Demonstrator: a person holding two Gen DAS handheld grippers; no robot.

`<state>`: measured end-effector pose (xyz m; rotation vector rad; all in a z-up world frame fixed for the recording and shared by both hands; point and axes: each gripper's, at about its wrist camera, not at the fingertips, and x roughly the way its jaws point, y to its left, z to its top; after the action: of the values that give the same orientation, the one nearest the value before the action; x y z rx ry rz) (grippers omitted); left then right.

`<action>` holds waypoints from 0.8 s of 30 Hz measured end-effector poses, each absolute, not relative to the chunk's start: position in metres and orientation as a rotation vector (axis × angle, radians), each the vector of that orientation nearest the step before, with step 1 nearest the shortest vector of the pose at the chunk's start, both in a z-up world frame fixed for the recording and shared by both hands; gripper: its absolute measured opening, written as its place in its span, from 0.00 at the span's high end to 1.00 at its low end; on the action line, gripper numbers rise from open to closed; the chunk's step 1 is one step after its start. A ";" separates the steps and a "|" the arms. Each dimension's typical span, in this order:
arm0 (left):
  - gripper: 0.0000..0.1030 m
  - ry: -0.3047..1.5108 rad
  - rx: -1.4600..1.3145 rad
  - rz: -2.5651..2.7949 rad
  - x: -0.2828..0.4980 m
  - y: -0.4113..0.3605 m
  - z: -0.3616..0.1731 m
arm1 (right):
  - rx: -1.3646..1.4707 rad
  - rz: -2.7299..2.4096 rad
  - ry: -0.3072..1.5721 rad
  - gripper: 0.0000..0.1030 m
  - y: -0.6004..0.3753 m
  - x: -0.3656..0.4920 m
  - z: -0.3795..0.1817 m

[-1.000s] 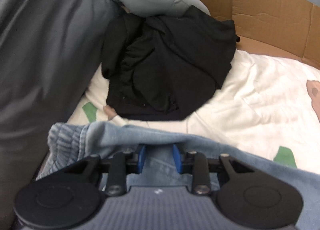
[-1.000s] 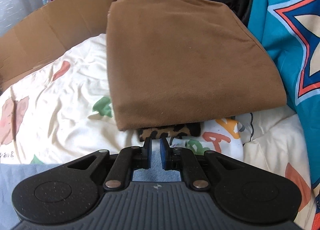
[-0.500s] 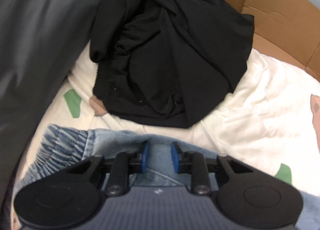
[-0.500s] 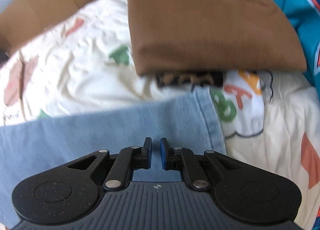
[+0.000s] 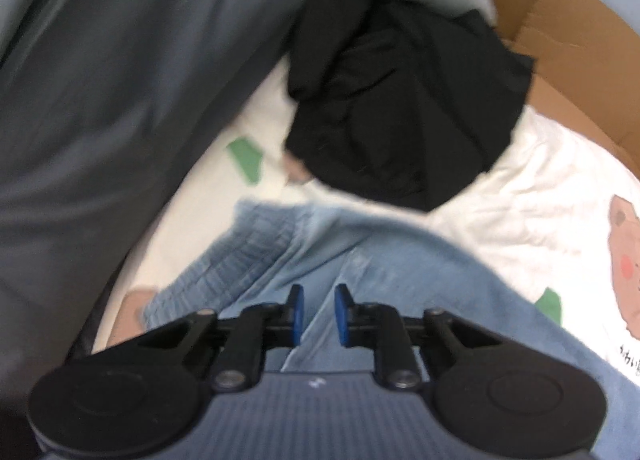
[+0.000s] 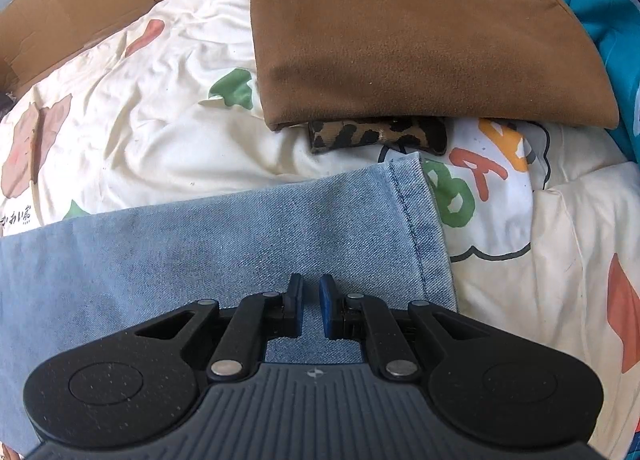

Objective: Fold clothes

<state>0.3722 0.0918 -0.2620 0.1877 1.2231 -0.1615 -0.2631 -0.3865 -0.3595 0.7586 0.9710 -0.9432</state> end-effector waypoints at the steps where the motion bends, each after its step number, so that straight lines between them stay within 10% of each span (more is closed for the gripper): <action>1: 0.84 1.235 0.184 -0.143 0.372 0.097 -0.267 | 0.760 -0.942 0.971 0.86 -0.387 -0.263 -0.360; 11: 0.91 1.270 0.150 -0.072 0.388 0.126 -0.322 | 0.747 -0.936 0.986 0.87 -0.388 -0.263 -0.360; 24: 0.90 1.175 0.092 -0.112 0.394 0.122 -0.257 | 0.756 -0.940 0.976 0.87 -0.388 -0.266 -0.363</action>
<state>0.3938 0.1225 -0.2570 0.0924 1.1752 -0.1123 -0.2664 -0.3884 -0.3628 0.7556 0.9757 -0.9402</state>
